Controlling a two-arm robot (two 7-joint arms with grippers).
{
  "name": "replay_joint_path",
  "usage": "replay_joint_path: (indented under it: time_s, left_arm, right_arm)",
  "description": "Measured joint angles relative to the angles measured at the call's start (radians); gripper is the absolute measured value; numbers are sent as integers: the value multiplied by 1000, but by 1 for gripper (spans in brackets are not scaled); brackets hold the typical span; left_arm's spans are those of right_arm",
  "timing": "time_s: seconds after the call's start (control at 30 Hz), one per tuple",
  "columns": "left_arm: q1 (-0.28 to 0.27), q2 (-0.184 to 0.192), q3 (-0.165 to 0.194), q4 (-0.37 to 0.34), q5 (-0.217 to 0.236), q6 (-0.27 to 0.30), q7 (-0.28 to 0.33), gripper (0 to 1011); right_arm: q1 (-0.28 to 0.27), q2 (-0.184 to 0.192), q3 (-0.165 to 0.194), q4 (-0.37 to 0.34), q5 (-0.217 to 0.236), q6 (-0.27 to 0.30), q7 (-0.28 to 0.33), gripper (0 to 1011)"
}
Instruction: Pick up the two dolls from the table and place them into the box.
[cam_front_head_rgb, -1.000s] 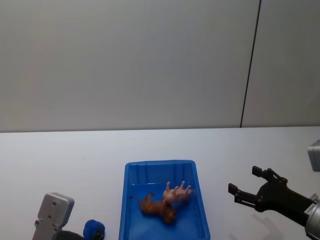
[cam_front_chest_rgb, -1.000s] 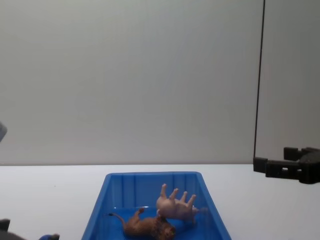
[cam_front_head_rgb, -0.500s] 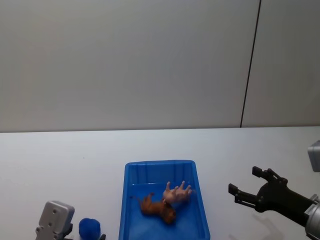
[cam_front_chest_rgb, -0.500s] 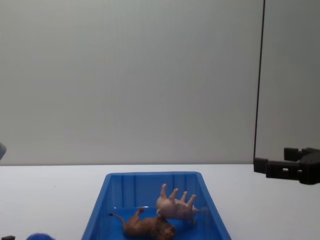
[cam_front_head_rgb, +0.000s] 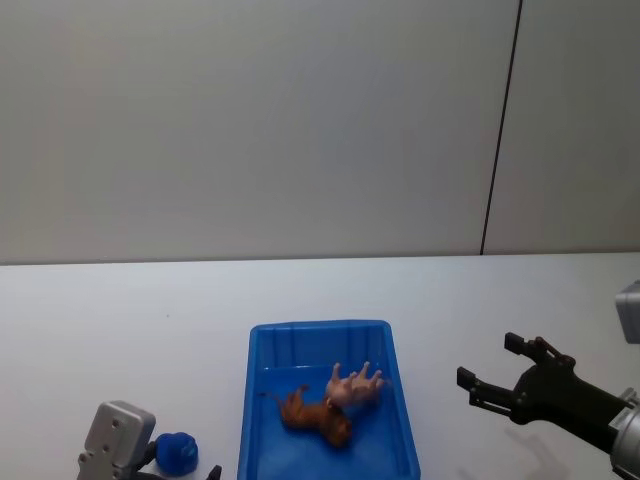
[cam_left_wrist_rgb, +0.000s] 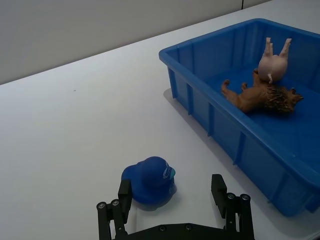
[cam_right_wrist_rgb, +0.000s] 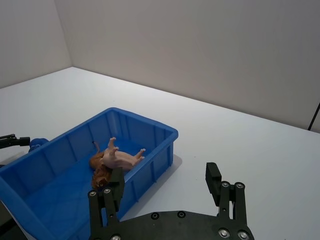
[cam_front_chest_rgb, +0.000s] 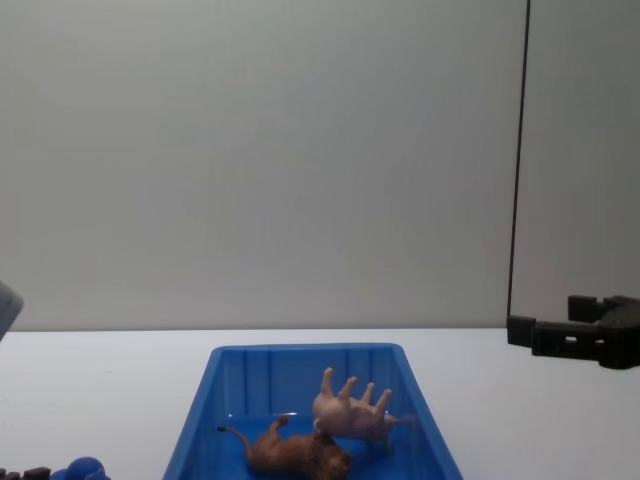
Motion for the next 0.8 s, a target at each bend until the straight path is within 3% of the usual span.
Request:
replay_joint_path:
  time_s: [0.33,0.7,0.77,0.8]
  left_arm:
    - [-25,-19,-2,38,31,-10,-38,980]
    - [-51,-34,-9,82,63,0,-57,717]
    - [-54,-35,-10,87,67,1,-59,599]
    - [-57,-36,-11,92,70,2,-61,599]
  right_arm:
    - [0,0,0,0,0,0,0,1001]
    - [0,0,0,0,0,0,0,1001]
    - [0,0,0,0,0,0,0,1001]
    - [0,0,0,0,0,0,0,1001]
